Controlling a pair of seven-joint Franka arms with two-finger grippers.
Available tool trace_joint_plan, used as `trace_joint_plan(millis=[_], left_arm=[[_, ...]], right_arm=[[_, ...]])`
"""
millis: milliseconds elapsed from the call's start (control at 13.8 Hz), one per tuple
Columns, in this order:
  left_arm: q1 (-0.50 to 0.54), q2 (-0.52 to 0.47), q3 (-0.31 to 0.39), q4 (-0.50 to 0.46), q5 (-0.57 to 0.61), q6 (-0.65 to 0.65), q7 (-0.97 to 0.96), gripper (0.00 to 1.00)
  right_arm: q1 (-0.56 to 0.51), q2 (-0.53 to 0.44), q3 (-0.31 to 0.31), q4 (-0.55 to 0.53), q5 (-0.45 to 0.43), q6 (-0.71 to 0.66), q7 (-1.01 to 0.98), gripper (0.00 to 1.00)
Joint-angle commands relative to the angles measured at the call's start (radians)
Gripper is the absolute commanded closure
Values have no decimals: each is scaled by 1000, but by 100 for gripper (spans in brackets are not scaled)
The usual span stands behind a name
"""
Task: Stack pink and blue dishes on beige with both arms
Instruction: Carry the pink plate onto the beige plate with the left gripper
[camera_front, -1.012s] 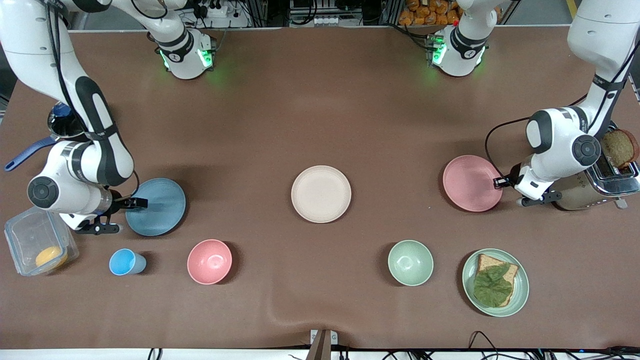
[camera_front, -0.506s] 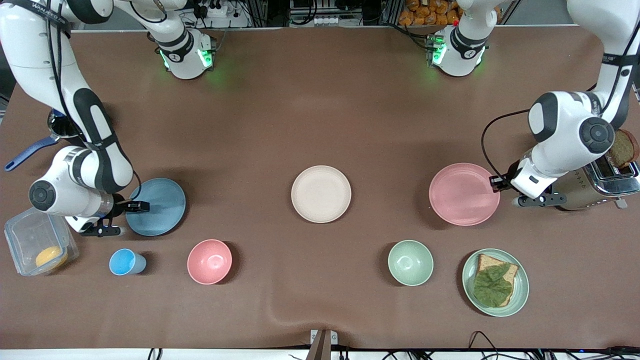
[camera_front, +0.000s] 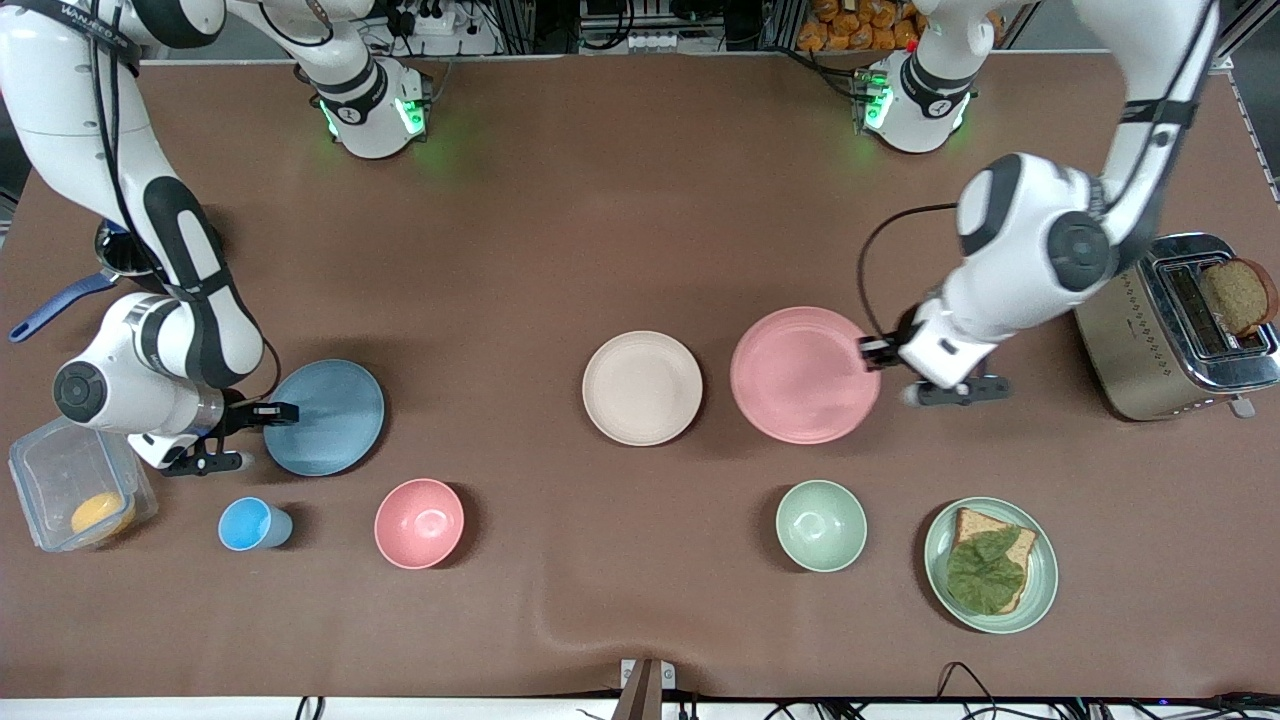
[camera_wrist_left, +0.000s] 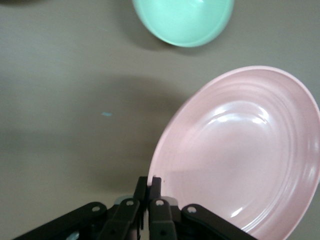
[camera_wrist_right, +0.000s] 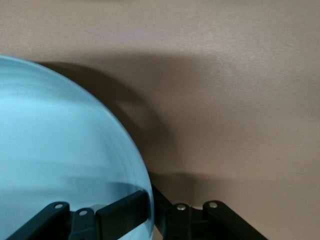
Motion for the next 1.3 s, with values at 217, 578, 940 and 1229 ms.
trace_joint_plan(millis=[217, 578, 940, 1229], left_arm=[[-189, 198, 9, 48, 48, 203, -271, 100], [-266, 282, 10, 104, 155, 220, -429, 100], [-293, 364, 10, 160, 198, 246, -466, 100], [-339, 376, 47, 161, 198, 257, -477, 100]], right_arm=[[23, -76, 11, 34, 21, -142, -5, 100], [51, -102, 11, 191, 20, -440, 81, 100], [103, -139, 14, 232, 24, -571, 183, 100], [180, -171, 17, 233, 76, -629, 314, 100]])
